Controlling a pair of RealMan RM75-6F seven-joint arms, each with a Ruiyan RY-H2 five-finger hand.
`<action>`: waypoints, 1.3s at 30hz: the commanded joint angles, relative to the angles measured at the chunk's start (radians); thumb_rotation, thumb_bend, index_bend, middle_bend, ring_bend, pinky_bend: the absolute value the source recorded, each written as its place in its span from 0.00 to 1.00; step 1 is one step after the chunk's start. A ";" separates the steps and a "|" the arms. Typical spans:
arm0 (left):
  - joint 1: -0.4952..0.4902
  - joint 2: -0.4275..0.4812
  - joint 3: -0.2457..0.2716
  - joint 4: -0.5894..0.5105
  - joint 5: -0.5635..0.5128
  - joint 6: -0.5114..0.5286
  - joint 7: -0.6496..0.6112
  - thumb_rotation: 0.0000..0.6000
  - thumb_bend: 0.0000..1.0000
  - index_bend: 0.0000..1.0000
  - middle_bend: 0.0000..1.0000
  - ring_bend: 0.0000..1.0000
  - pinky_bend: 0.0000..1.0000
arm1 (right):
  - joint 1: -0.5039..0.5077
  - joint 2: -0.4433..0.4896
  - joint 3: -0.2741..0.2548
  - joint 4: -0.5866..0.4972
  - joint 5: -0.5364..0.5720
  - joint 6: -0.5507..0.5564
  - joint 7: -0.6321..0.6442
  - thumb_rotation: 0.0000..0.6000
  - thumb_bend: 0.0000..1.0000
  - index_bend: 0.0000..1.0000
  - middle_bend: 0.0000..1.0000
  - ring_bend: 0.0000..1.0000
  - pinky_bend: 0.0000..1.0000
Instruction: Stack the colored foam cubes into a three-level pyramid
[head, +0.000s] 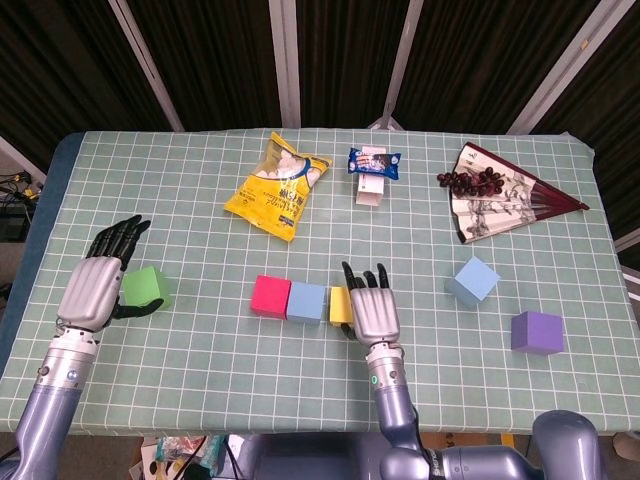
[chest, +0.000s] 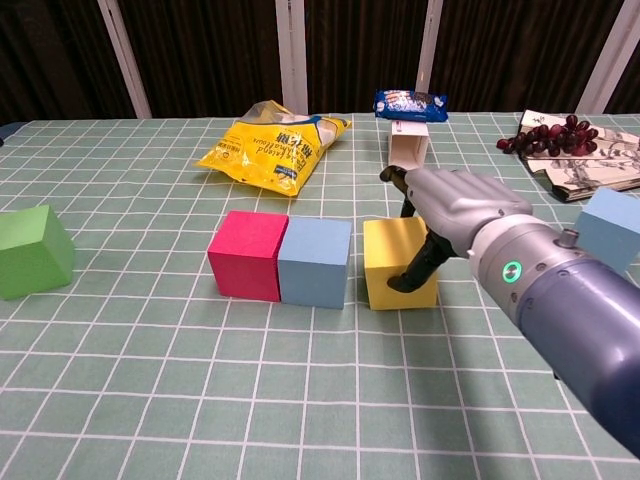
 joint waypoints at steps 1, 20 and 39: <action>0.000 0.001 -0.001 0.001 0.000 0.000 0.000 1.00 0.11 0.00 0.00 0.00 0.00 | 0.001 -0.003 0.001 0.002 0.002 0.000 -0.002 1.00 0.28 0.00 0.45 0.19 0.00; -0.001 0.002 -0.001 0.005 -0.004 -0.002 -0.005 1.00 0.11 0.00 0.00 0.00 0.00 | 0.012 -0.026 0.010 0.023 0.016 -0.005 -0.007 1.00 0.28 0.00 0.45 0.19 0.00; -0.004 0.000 -0.004 0.011 -0.018 -0.003 -0.001 1.00 0.11 0.00 0.00 0.00 0.00 | 0.025 -0.046 0.023 0.055 0.020 -0.022 0.004 1.00 0.28 0.00 0.45 0.19 0.00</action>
